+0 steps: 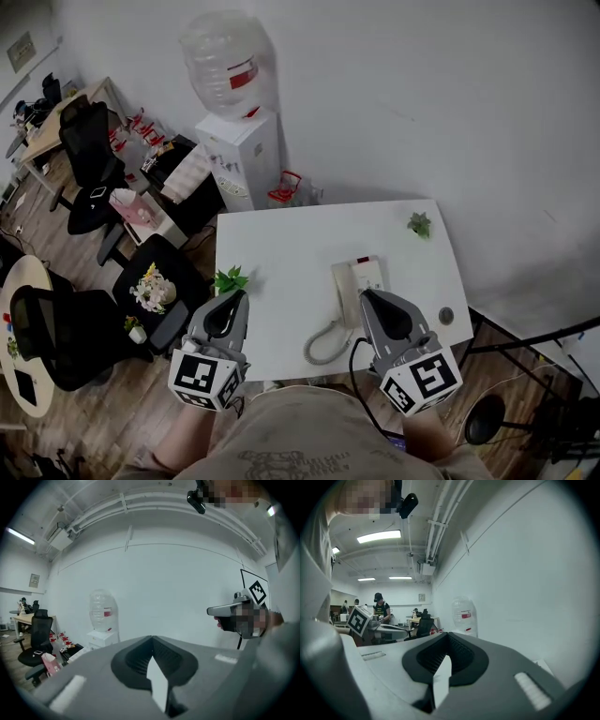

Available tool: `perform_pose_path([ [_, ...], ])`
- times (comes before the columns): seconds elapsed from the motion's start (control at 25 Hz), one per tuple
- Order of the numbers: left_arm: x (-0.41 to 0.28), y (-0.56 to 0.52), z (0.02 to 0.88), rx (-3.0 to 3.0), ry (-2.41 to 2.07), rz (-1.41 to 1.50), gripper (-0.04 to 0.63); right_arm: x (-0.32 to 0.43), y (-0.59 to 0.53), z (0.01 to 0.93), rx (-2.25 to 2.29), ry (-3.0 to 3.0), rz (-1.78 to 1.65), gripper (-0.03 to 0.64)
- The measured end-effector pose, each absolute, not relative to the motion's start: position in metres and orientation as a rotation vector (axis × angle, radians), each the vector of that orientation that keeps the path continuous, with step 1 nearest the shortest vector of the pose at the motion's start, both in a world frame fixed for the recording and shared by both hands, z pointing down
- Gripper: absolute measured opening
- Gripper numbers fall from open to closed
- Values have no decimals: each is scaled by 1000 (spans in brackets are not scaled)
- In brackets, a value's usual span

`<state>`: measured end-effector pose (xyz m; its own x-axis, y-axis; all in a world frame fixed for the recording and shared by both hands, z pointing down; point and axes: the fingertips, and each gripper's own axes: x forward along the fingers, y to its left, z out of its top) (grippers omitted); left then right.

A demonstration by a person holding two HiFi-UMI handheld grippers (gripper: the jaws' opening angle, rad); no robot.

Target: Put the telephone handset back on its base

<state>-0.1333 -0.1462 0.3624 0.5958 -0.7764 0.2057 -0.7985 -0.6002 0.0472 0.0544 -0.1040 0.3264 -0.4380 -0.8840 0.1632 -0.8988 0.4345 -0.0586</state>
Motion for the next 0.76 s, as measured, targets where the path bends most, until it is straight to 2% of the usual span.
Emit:
perform_pose_path([
  [0.28,-139,-149,392,2626,-1290,246,3,43,-100,373,1564,-2470,253,25],
  [0.76,-152,-156,375,2699,-1341,262,3,51,-101,366,1649,-2428,280,25],
])
